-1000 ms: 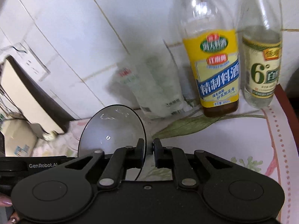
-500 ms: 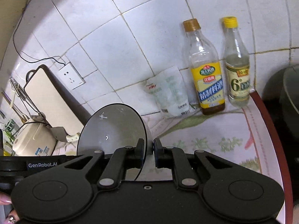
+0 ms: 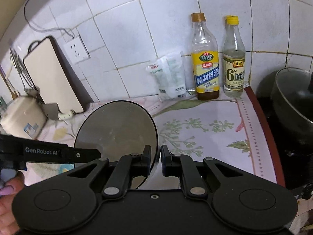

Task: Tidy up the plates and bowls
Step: 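Carry the white bowl with the left gripper and lower it into the nested bowls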

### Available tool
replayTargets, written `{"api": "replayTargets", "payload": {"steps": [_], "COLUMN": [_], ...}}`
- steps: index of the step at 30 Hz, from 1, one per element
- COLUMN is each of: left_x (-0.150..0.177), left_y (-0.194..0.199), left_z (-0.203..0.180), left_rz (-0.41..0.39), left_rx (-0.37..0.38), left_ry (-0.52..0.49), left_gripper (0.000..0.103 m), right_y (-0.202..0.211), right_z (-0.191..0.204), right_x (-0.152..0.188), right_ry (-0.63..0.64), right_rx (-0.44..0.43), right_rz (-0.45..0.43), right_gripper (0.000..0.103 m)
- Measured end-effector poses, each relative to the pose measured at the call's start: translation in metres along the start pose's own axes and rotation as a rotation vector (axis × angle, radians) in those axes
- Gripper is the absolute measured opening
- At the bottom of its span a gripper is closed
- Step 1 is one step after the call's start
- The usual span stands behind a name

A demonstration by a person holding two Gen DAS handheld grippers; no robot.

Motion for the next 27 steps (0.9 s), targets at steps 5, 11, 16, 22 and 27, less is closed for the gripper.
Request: {"api": "replayTargets", "payload": {"steps": [5,11,16,22,27], "left_x": [0.014,0.026,0.029,0.031,0.029], "left_y": [-0.017,-0.04,-0.051,-0.056,-0.058], "left_z": [0.007,0.019,0.022,0.025,0.03], "left_rz": [0.04,0.097,0.121,0.129,0.116], "left_rx": [-0.005,0.0,-0.013,-0.062,-0.06], "left_ry": [0.019,0.053,0.058,0.038,0.051], "left_gripper": [0.01,0.01,0.01,0.012,0.014], "right_y": [-0.01,-0.024,-0.035,-0.043,-0.046], "right_z": [-0.003,0.002,0.002,0.008,0.008], "right_x": [0.017,0.031,0.037,0.043,0.044], "right_ry": [0.044,0.121,0.166,0.258,0.3], "right_rx": [0.04,0.102,0.151,0.186,0.197], "right_rz": [0.002,-0.024,-0.029,-0.046,-0.061], "right_gripper": [0.014,0.014,0.014,0.014,0.012]}}
Point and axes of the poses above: each gripper's, at about its wrist camera, not at the fingertips, and y roughly against the way its jaws point, z to its left, x to its underside, the point moved 7 cm from there along -y, roughly the way its jaws point, and after that the axes turned 13 degrees about x, right-handed, at the moved point
